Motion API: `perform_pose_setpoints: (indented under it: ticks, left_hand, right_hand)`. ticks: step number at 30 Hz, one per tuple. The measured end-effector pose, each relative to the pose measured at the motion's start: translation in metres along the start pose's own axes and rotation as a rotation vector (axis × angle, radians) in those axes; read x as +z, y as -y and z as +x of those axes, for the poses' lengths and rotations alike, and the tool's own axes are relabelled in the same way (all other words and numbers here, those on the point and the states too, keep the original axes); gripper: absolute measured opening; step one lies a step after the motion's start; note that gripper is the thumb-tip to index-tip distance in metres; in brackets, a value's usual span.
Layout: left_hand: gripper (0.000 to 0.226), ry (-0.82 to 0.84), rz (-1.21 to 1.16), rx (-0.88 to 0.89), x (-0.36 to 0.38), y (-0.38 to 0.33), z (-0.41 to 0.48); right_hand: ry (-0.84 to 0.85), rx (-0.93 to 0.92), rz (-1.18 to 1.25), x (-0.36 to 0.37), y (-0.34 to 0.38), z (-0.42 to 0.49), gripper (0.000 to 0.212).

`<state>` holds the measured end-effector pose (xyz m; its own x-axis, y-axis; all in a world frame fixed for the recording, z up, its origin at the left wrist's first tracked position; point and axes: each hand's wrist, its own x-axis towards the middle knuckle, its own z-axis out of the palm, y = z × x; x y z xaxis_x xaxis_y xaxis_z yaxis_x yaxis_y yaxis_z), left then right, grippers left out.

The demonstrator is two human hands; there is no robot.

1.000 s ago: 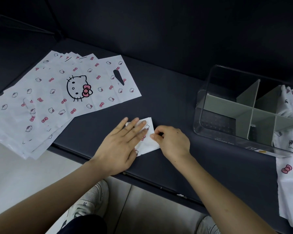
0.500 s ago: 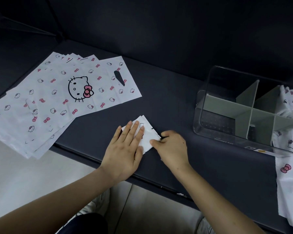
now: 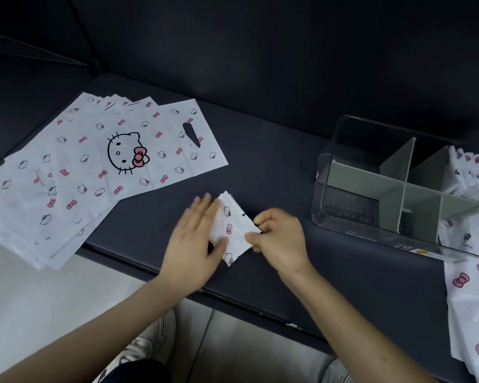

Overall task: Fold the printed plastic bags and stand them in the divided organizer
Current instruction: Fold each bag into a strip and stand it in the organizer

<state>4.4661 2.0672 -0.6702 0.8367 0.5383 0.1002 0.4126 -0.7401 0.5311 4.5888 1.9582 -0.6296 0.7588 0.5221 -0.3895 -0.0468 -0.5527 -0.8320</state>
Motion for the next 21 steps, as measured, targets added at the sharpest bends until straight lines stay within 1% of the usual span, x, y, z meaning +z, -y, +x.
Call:
perform_pose_setpoints:
  ticks: [1, 2, 3, 4, 5, 6, 8, 10, 12, 14, 16, 18, 21]
  left_hand:
    - [0.072, -0.01, -0.08, -0.098, -0.009, -0.004, 0.007]
    - [0.068, 0.019, -0.173, -0.212, -0.02, -0.009, 0.016]
    - [0.057, 0.079, -0.307, -0.32, -0.032, -0.013, 0.025]
    - [0.04, 0.174, -0.494, -0.396, -0.042, -0.018, 0.034]
    - [0.023, 0.264, -0.665, -0.419, -0.05, -0.023, 0.04]
    - [0.014, 0.323, -0.764, -0.399, -0.056, -0.03, 0.046]
    - [0.011, 0.362, -0.884, -0.339, -0.06, -0.044, 0.053]
    - [0.009, 0.314, -0.94, -0.32, -0.058, -0.066, 0.059]
    - [0.009, 0.265, -1.033, -0.366, -0.051, -0.092, 0.068]
    - [0.012, 0.268, -1.105, -0.414, -0.041, -0.123, 0.08]
    - [0.011, 0.29, -1.124, -0.378, -0.033, -0.158, 0.093]
    - [0.006, 0.339, -1.119, -0.319, -0.023, -0.193, 0.104]
    - [0.005, 0.449, -1.117, -0.288, -0.004, -0.235, 0.117]
  right_hand:
    - [0.052, 0.018, 0.059, -0.008, 0.002, -0.001, 0.029]
    - [0.109, 0.021, 0.097, -0.016, 0.004, -0.003, 0.029]
    - [0.159, 0.014, 0.116, -0.026, 0.007, -0.005, 0.028]
    - [0.198, 0.004, 0.128, -0.036, 0.011, -0.007, 0.028]
    - [0.229, -0.002, 0.135, -0.047, 0.015, -0.009, 0.029]
    - [0.25, -0.007, 0.142, -0.057, 0.017, -0.01, 0.03]
    - [0.245, -0.022, 0.17, -0.076, 0.02, -0.011, 0.033]
    - [0.152, -0.02, 0.27, -0.095, 0.019, -0.011, 0.031]
    - [0.06, 0.018, 0.43, -0.116, 0.016, -0.013, 0.022]
    - [0.034, 0.061, 0.58, -0.136, 0.012, -0.019, 0.018]
    - [-0.022, 0.089, 0.729, -0.153, 0.005, -0.025, 0.021]
    - [-0.183, 0.083, 0.916, -0.166, -0.001, -0.031, 0.021]
    - [-0.508, 0.0, 1.139, -0.188, -0.009, -0.037, 0.017]
